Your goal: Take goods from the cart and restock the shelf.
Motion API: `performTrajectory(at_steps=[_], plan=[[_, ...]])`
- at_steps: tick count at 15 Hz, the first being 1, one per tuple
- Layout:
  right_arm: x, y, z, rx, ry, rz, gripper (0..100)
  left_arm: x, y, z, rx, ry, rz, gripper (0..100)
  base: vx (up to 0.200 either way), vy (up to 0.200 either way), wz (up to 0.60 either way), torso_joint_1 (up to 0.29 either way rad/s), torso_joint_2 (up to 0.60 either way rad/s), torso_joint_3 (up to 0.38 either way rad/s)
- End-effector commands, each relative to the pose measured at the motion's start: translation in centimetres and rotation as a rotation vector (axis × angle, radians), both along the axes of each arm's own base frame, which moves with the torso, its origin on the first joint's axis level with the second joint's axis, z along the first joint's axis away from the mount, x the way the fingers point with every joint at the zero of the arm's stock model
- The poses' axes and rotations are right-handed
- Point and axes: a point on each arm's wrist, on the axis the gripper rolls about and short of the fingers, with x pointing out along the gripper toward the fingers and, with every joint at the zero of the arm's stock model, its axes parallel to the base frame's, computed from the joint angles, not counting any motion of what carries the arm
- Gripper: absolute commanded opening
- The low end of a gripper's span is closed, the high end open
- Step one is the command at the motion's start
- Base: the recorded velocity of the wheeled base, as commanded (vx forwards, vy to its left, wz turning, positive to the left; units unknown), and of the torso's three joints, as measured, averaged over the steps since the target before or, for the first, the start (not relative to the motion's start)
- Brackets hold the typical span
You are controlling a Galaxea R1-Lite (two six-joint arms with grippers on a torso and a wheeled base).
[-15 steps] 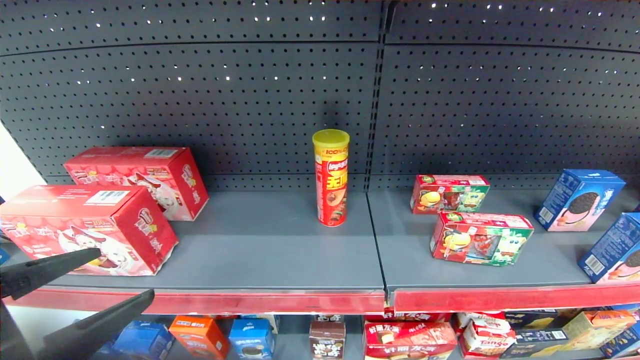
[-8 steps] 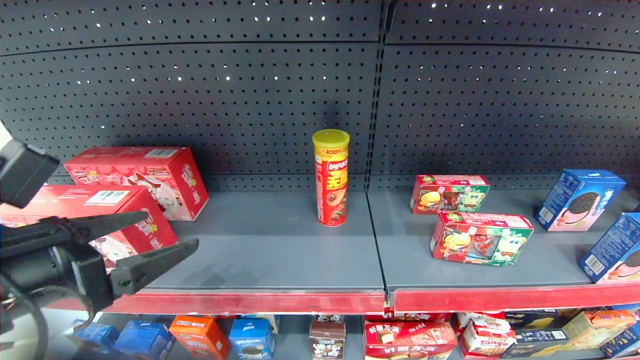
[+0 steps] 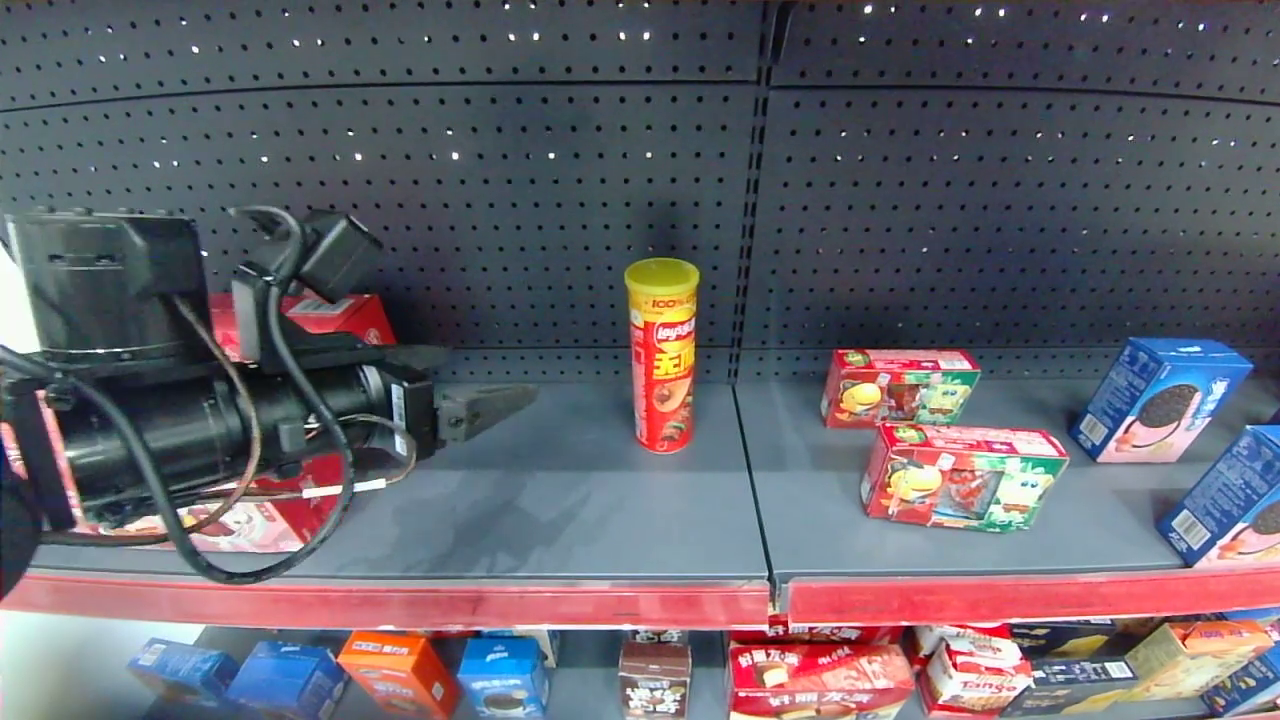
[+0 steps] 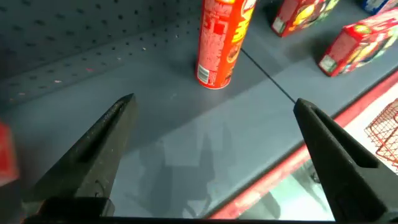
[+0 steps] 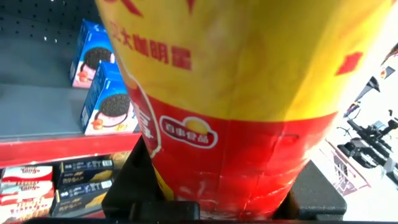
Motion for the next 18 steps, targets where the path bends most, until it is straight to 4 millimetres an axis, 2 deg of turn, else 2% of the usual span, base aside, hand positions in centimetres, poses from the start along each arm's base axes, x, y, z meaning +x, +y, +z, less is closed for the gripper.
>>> performTrajectory(at_steps=[1, 4, 5, 8, 14, 15, 18], plan=[[0.5, -0.1, -0.2, 0.007, 0.026, -0.004, 0, 2.6, -0.9, -2.4, -0.001, 0.082, 0.003, 100, 0.0, 0.0, 0.0, 0.0, 0.0, 0.0], [0.7, -0.2, -0.6, 0.012, 0.042, -0.007, 0, 4.8, -1.7, -1.6, -0.025, 0.06, 0.0, 100, 0.0, 0.0, 0.0, 0.0, 0.0, 0.0], [0.7, -0.2, -0.6, 0.013, 0.043, -0.007, 0, 4.8, -1.8, -1.6, -0.025, 0.059, -0.002, 100, 0.0, 0.0, 0.0, 0.0, 0.0, 0.0], [0.6, -0.2, -0.9, 0.013, 0.043, -0.01, 0, 5.9, -3.9, -2.9, -0.027, 0.055, -0.054, 100, 0.0, 0.0, 0.0, 0.0, 0.0, 0.0], [0.5, -0.2, -0.9, 0.013, 0.04, -0.011, 0, 7.2, -4.4, -3.9, -0.018, 0.073, -0.044, 100, 0.0, 0.0, 0.0, 0.0, 0.0, 0.0], [0.6, -0.2, -1.0, 0.013, 0.045, -0.011, 0, 7.8, -4.6, -4.6, -0.014, 0.086, -0.047, 100, 0.0, 0.0, 0.0, 0.0, 0.0, 0.0], [0.5, -0.1, -1.5, 0.011, 0.05, -0.013, 0, 9.1, -6.2, -4.4, -0.023, 0.056, -0.074, 100, 0.0, 0.0, 0.0, 0.0, 0.0, 0.0]])
